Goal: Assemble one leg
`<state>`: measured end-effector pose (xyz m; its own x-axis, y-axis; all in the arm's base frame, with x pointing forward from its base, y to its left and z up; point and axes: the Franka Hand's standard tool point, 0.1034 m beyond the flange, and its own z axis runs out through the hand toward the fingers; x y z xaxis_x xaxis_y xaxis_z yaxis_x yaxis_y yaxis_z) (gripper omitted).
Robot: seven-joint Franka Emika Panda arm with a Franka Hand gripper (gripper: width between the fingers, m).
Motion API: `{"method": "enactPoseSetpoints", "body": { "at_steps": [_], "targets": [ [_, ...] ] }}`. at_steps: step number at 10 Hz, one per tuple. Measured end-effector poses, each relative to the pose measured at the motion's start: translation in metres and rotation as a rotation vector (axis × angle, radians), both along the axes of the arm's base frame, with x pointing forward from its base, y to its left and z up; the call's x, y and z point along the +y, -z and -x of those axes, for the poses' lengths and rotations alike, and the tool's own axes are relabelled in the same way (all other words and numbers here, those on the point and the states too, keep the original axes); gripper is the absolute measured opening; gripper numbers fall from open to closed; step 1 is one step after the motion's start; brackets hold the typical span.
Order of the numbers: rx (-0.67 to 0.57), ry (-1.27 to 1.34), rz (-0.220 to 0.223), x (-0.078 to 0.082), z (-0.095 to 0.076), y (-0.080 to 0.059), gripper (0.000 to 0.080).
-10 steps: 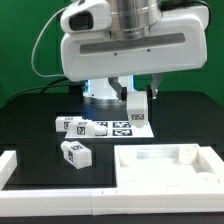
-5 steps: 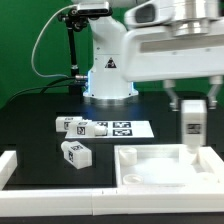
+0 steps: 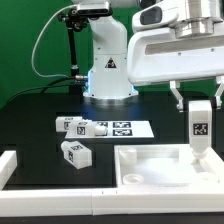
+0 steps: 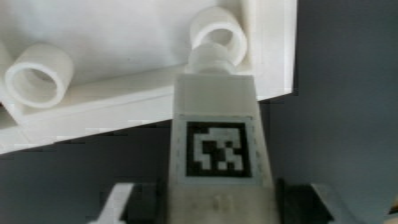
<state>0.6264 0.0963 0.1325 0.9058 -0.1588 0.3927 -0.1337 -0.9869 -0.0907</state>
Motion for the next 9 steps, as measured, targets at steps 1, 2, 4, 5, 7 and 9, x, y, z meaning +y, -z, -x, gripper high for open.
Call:
{"method": "enactPoseSetpoints", "body": {
  "at_steps": [1, 2, 4, 5, 7, 9],
  "targets": [
    [0.005, -0.035, 0.03, -0.003, 0.009, 0.007, 0.0287],
    [-0.008, -0.062, 0.055, -0.006, 0.007, 0.006, 0.0287],
    [-0.043, -0.056, 0.054, 0.002, 0.004, 0.0, 0.0287],
    [-0.04, -0.056, 0.055, 0.0, 0.004, 0.001, 0.0287],
    [-0.047, -0.066, 0.059, 0.002, 0.004, 0.002, 0.0287],
    [-0.082, -0.149, 0.11, 0.008, -0.002, 0.013, 0.0287]
  ]
}}
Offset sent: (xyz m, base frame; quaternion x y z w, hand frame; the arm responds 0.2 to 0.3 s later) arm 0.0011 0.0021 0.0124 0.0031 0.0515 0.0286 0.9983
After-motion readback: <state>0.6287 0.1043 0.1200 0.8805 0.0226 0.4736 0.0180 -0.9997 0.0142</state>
